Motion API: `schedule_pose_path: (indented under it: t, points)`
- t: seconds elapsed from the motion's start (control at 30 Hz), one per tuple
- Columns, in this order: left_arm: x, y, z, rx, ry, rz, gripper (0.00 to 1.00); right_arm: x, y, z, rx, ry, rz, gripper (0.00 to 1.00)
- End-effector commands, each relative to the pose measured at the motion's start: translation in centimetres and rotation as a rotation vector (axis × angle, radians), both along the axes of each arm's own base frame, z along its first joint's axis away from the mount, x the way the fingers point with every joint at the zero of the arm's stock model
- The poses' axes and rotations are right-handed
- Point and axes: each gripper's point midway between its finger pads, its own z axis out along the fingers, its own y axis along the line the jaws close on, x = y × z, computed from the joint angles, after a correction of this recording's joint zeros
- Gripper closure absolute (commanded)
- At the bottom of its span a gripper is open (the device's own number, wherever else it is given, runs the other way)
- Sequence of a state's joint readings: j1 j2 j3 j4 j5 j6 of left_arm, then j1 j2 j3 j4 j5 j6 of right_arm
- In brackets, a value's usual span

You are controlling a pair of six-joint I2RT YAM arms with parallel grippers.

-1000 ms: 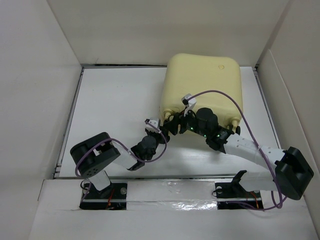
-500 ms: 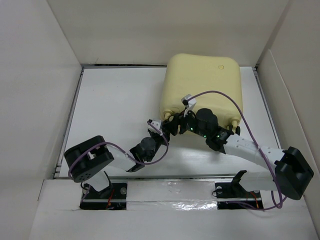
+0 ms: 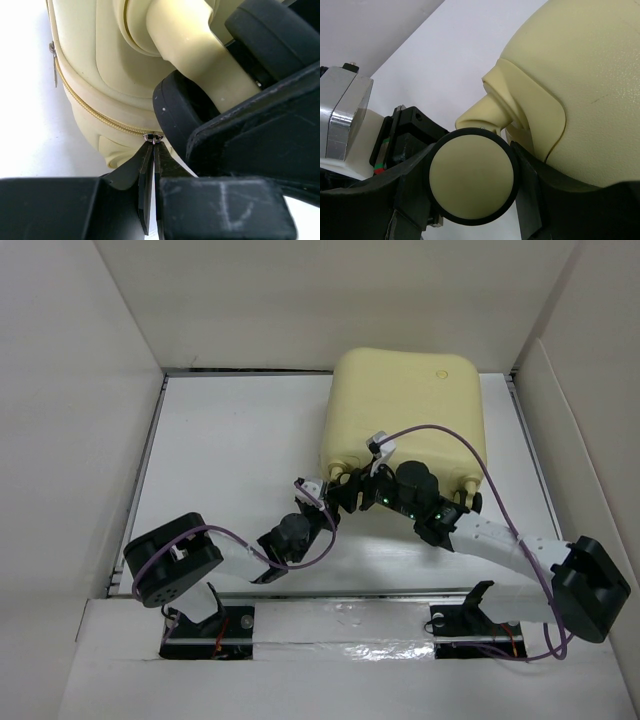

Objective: Pack the luggage

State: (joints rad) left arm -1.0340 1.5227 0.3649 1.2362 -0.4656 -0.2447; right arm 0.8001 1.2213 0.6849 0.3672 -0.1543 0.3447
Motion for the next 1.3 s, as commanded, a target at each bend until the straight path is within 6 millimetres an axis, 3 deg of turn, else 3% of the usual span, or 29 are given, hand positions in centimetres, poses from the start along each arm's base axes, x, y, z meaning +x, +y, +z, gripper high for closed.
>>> schedule_pose_path:
  t: [0.0,0.17,0.37,0.5,0.77,0.87,0.9,1.03,1.07,1.17,1.2,1.23,1.27]
  points:
    - [1.2,0.4,9.3,-0.332,-0.195,0.049,1.00,-3.5,2.0,9.0,0.248,-0.152,0.152,1.00]
    - [2.4,1.9,7.3,-0.217,-0.167,0.129,1.00,-3.4,0.5,9.5,0.256,-0.169,0.109,1.00]
    - [3.3,5.9,5.3,-0.158,-0.123,0.239,1.00,-3.7,-2.1,9.9,0.227,-0.200,0.060,1.00]
    - [3.7,8.1,5.9,-0.163,-0.128,0.297,1.00,-5.0,-2.8,8.9,0.193,-0.189,0.092,1.00]
    - [5.8,9.4,8.0,-0.127,-0.178,0.348,1.00,-7.2,-3.1,5.6,0.102,-0.155,0.193,1.00]
    - [7.8,10.1,8.8,-0.113,-0.200,0.370,1.00,-8.4,-2.8,4.2,0.067,-0.134,0.266,1.00]
    - [8.5,10.3,8.5,-0.111,-0.195,0.373,1.00,-9.5,-2.4,4.1,0.070,-0.133,0.327,1.00]
    - [10.7,10.3,9.1,-0.131,-0.199,0.379,1.00,-10.8,-1.2,4.0,0.063,-0.133,0.421,1.00]
    - [11.0,10.7,9.0,-0.135,-0.195,0.392,1.00,-10.5,-0.8,3.4,0.049,-0.120,0.425,1.00]
    - [10.5,11.5,8.7,-0.209,-0.151,0.416,1.00,-9.8,0.5,4.1,0.054,-0.136,0.438,1.00]
    - [10.4,12.6,9.7,-0.256,-0.150,0.435,1.00,-9.5,1.5,3.6,0.048,-0.130,0.454,1.00]
    - [10.2,12.9,9.6,-0.322,-0.109,0.439,0.90,-9.1,2.1,3.7,0.049,-0.128,0.460,1.00]
    - [9.7,12.9,8.8,-0.322,-0.061,0.437,0.82,-8.8,3.2,4.9,0.063,-0.151,0.479,1.00]
